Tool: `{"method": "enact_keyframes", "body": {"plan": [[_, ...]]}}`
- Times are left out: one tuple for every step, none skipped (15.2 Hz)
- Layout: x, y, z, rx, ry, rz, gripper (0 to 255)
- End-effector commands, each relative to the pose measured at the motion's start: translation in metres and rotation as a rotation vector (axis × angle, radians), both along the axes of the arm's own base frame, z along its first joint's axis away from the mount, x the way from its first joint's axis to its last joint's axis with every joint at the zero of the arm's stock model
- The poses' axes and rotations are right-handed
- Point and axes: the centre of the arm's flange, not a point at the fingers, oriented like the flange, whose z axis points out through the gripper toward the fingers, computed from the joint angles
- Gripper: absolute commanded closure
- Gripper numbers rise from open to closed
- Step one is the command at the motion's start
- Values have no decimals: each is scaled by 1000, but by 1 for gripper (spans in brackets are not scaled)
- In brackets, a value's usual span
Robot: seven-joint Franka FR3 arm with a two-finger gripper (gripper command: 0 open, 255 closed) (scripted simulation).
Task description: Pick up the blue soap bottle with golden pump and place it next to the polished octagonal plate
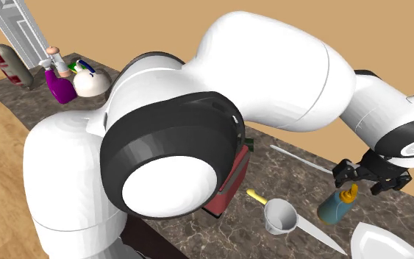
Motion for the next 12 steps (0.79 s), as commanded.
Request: {"method": "enact_keyframes", "body": {"plan": [[0,0,0,0,0,0,0],[0,0,13,0,0,0,0],[0,0,26,0,0,0,0],[0,1,40,0,0,0,0],[-1,1,50,0,0,0,0],[-1,1,50,0,0,0,0],[-1,1,50,0,0,0,0],[-1,1,50,0,0,0,0],[-1,1,50,0,0,0,0],[-1,1,50,0,0,0,0],[-1,1,50,0,0,0,0],[-1,1,50,0,0,0,0]]}}
